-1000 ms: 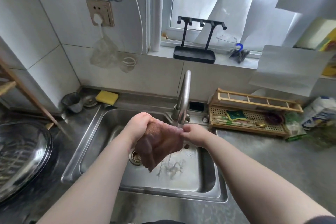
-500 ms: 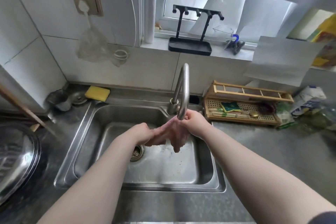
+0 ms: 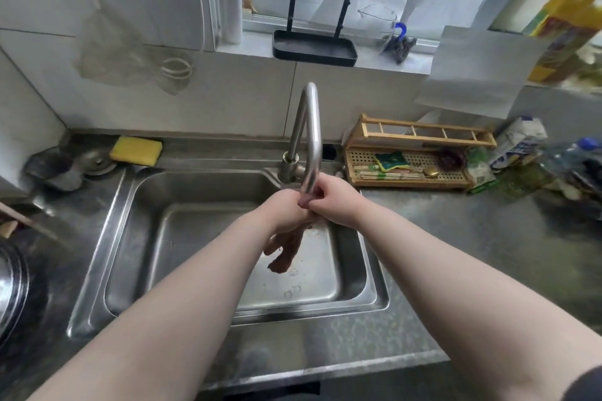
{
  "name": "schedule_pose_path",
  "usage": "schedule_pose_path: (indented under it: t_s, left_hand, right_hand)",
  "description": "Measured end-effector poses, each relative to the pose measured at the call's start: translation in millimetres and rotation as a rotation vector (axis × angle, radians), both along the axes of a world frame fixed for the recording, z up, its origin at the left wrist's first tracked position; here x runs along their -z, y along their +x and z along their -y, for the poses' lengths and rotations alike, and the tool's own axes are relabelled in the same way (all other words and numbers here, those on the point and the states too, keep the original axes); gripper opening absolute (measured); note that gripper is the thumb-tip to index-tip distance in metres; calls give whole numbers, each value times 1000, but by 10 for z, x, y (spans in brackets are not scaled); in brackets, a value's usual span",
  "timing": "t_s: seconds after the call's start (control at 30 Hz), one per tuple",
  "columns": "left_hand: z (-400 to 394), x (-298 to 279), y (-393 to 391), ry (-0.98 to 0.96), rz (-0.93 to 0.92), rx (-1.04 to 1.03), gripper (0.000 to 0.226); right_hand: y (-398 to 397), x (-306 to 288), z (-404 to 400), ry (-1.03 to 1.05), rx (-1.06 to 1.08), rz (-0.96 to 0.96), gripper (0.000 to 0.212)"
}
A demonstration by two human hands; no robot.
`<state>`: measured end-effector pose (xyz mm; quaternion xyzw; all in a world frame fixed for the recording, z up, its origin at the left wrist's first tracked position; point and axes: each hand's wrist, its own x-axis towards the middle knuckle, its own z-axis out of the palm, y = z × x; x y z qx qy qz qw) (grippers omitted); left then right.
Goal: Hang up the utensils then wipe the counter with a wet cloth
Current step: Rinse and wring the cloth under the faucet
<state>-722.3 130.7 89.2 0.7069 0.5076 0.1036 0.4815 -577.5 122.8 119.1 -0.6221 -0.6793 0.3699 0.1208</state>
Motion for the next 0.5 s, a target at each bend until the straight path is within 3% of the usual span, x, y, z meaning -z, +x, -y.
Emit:
schedule_pose_path:
  t_s: [0.13, 0.3, 0.47, 0.5]
  left_hand:
    - [8, 102, -49, 7, -19, 8, 24]
    - [90, 139, -190, -139, 287, -134, 20]
    - [105, 62, -325, -146, 402, -198, 23]
    - [91, 56, -373, -128, 407, -212, 24]
  right_hand:
    - [122, 127, 54, -91, 157, -138, 47]
    - [57, 313, 133, -157, 48, -2, 46]
    - [-70, 418, 104, -223, 18, 94, 13]
    - [-67, 420, 93, -193, 48, 86, 15]
